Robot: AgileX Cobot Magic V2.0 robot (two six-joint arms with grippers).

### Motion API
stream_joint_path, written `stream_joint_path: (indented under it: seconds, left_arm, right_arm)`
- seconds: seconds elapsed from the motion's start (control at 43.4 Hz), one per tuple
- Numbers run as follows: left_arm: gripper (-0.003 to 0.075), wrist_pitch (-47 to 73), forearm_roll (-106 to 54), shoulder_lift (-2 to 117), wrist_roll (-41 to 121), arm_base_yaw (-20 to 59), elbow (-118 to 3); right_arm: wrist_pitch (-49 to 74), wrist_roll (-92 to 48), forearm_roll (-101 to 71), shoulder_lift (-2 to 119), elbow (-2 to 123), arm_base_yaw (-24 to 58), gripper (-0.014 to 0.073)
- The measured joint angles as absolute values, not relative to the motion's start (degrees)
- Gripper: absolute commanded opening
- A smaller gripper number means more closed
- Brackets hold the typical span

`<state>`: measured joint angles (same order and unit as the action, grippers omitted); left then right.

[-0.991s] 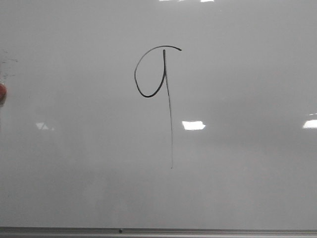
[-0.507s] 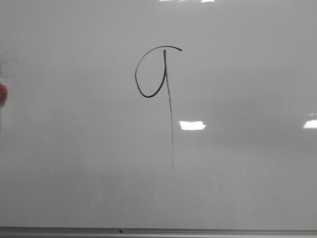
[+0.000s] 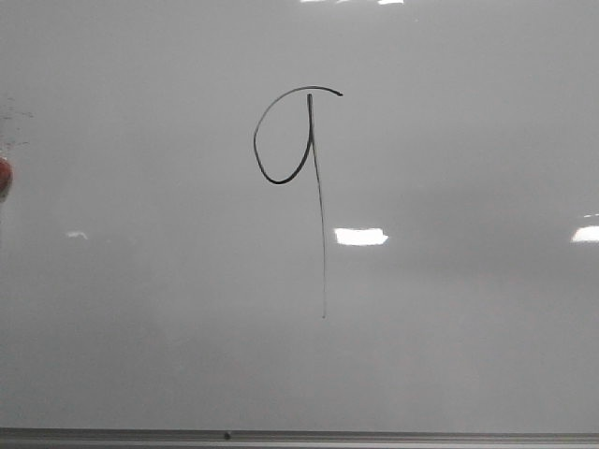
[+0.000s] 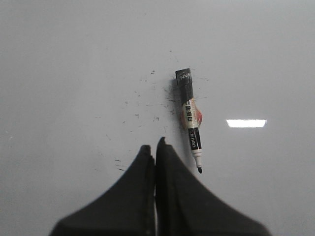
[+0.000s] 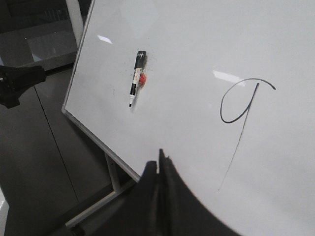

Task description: Write number 9 on whiteboard

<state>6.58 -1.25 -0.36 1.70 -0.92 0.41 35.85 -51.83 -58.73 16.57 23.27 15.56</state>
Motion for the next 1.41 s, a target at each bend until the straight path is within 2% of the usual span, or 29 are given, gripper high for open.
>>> stream_joint_path:
  seconds: [0.876, 1.106, 1.245, 1.406]
  left_arm:
    - [-0.0019, 6.68, -1.23, -0.36, 1.57, -0.92, 0.41]
    - [-0.0019, 6.68, -1.23, -0.36, 1.57, -0.92, 0.41]
    - [-0.0019, 6.68, -1.23, -0.36, 1.57, -0.92, 0.41]
    - [-0.0019, 6.68, -1.23, -0.36, 1.57, -0.92, 0.41]
  right_arm:
    - [35.85, -51.83, -58.73, 16.57, 23.27, 15.56, -0.0069]
    - [30.05, -51.83, -58.01, 16.25, 22.28, 15.47, -0.0069]
    - [24.19, -46.67, -51.00, 14.14, 20.08, 11.88, -0.0069]
    - [19.58, -32.14, -37.27, 9.84, 15.39, 3.77, -0.0069]
